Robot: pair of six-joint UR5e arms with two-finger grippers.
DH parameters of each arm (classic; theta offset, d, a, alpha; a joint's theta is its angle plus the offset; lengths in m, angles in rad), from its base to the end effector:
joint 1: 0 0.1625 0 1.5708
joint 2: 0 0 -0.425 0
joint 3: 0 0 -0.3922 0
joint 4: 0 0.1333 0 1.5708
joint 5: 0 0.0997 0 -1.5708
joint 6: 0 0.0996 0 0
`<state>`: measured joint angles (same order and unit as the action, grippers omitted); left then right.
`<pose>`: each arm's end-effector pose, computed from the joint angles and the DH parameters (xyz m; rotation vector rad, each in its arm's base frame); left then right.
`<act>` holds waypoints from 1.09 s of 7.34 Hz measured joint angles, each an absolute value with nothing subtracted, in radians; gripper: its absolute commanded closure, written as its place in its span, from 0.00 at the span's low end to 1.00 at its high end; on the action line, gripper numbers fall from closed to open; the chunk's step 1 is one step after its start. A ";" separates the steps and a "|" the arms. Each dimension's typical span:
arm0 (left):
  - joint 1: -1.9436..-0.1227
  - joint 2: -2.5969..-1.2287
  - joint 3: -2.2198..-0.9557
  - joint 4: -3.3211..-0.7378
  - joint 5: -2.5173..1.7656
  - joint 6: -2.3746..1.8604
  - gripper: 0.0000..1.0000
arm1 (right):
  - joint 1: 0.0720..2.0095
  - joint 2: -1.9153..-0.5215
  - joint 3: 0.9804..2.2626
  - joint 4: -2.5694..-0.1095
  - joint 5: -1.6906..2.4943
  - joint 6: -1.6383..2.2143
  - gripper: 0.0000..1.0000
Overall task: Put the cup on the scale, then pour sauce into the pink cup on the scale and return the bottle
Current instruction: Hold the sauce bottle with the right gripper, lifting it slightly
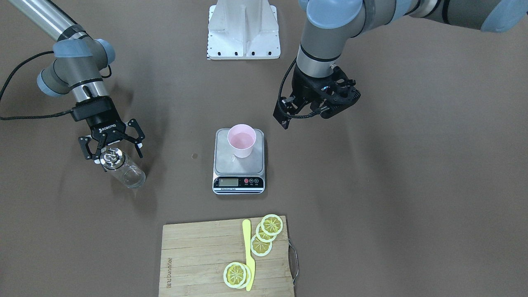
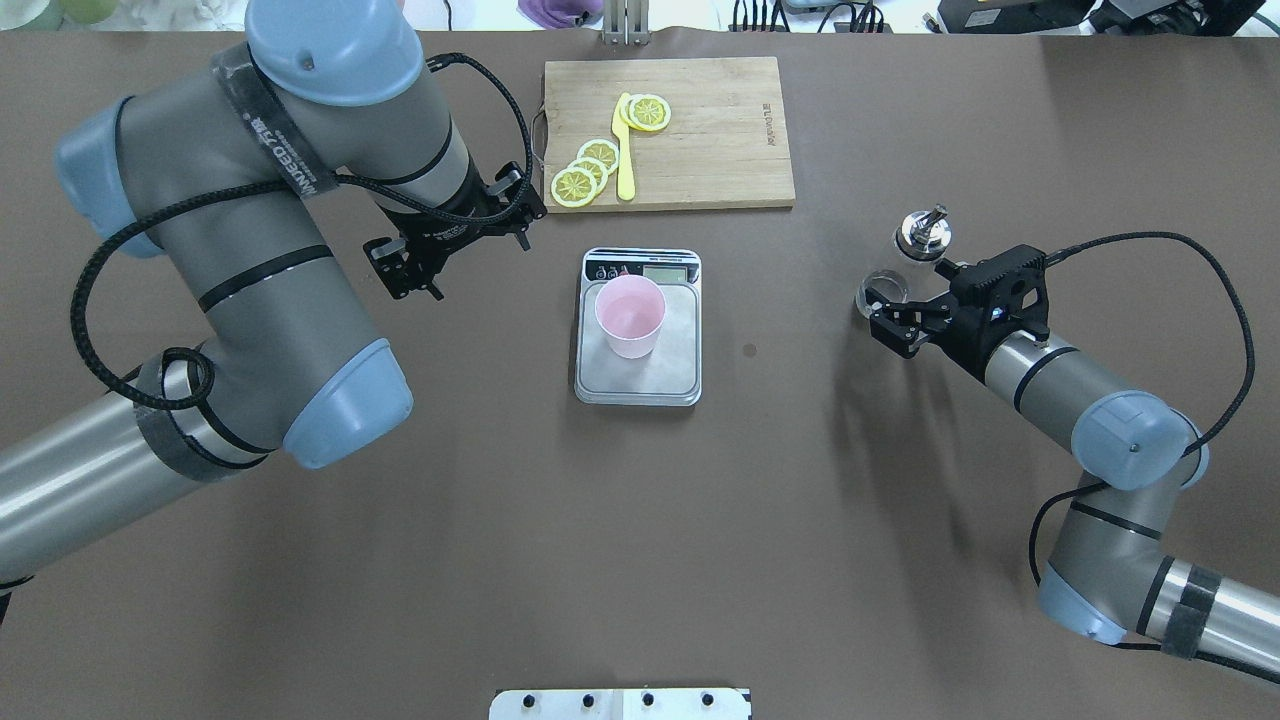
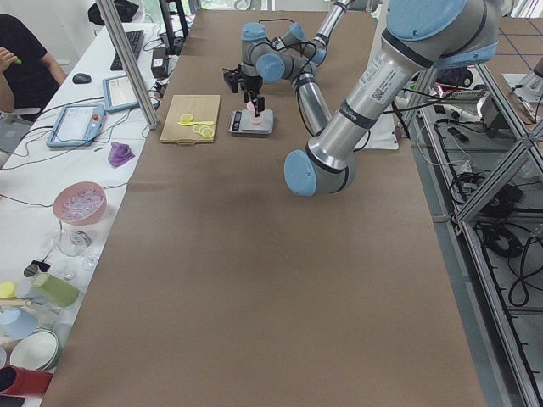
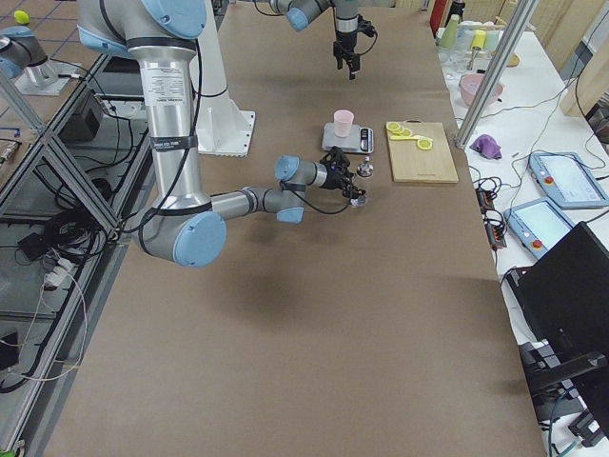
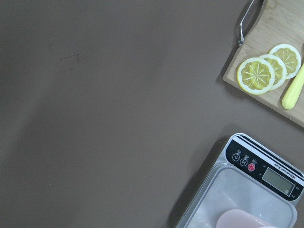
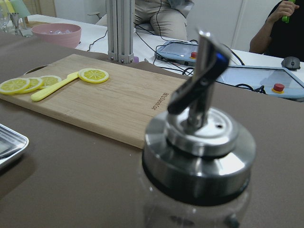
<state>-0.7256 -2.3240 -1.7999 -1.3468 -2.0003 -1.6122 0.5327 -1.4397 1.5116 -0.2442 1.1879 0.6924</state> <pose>0.4201 -0.4954 0.1435 -0.1363 0.8510 -0.5570 -0.3914 -0.4287 0.4733 1.1329 -0.8413 -0.0187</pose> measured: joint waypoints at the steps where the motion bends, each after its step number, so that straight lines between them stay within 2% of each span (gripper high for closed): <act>1: -0.726 -2.324 -1.800 -1.347 -2.000 -1.612 0.01 | 0.533 -1.436 1.503 -0.234 1.187 0.692 0.06; 8: -0.725 -2.324 -1.799 -1.348 -2.001 -1.614 0.01 | 0.546 -1.422 1.487 -0.229 1.186 0.689 0.07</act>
